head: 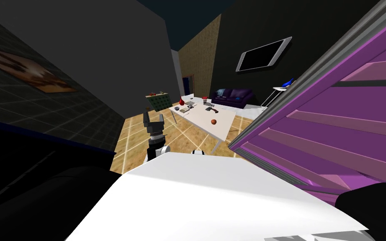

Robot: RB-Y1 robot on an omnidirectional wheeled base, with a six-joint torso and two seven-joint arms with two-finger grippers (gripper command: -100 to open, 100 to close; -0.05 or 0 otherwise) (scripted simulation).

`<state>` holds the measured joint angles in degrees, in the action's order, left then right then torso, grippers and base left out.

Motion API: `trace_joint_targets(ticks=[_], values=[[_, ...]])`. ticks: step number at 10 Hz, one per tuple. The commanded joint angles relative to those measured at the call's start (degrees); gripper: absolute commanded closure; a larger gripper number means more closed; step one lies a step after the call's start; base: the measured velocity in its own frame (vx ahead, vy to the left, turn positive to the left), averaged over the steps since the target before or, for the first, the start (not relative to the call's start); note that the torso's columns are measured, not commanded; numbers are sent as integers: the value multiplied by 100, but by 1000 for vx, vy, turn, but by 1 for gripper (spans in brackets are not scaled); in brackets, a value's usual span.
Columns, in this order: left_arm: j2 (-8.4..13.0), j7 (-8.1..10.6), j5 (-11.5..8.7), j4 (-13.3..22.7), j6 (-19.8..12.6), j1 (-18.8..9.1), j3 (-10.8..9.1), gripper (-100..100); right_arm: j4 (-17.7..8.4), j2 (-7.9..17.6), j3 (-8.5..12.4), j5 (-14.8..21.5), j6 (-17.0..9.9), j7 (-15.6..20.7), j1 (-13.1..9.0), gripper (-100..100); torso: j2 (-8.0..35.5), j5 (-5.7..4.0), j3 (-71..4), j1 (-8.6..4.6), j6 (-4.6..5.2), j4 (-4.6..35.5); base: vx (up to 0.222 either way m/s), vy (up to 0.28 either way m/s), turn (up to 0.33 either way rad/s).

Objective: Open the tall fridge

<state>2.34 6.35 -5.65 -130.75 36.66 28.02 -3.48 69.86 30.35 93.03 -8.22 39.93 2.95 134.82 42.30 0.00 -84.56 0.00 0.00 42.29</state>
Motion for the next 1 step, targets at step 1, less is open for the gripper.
trace_joint_targets(ticks=[1], values=[[0,0,0,0,0,0,0,0,0,0,0,0,0,0,0,0,-2,0,-2,-1,0,-1,0,0,0]])
